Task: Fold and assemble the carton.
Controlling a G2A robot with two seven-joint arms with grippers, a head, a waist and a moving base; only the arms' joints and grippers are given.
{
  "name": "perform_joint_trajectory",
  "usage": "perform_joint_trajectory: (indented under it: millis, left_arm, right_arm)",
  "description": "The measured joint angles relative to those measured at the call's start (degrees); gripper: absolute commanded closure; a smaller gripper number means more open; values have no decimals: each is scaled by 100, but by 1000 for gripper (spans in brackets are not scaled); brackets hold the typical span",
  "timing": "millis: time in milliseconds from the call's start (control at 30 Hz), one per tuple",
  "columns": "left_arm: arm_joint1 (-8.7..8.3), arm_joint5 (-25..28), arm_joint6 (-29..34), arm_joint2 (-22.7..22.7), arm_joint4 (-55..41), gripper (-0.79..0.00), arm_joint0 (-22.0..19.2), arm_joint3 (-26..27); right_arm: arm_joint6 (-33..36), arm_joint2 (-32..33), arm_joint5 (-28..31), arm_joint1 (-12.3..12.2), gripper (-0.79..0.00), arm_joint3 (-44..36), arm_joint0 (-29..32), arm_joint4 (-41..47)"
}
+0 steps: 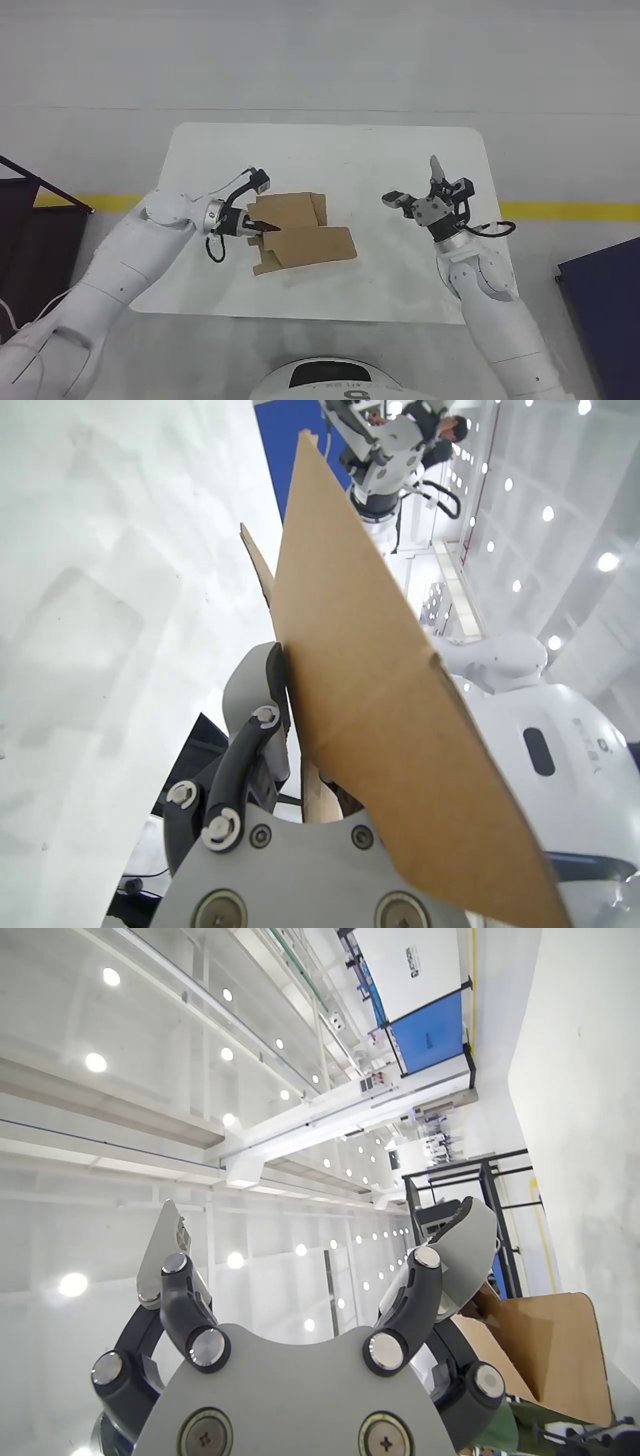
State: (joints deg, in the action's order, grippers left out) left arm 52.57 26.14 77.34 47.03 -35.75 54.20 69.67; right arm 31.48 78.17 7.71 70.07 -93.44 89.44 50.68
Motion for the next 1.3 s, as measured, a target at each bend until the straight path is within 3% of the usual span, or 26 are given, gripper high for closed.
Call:
perform_joint_trajectory:
  millis: [200, 433, 667, 1100, 1300]
  left_arm:
    - [8, 376, -293, -13, -397, 0, 163, 460]
    - [-38, 385, -300, -229, -360, 0, 75, 935]
    - [-39, 358, -273, -545, -427, 0, -150, 931]
    - [5, 187, -103, -931, -735, 0, -364, 783]
    - [23, 172, -87, -1034, -689, 0, -440, 787]
  right_arm:
    - [792, 20, 290, -23, -785, -153, 188, -117]
    - [1133, -281, 669, 1, -785, -248, 250, -548]
    - [1433, -317, 595, -3, -782, -268, 258, -408]
    - [2520, -341, -46, -62, -640, -214, 204, -84]
    - [2411, -368, -79, -59, -637, -159, 159, -48]
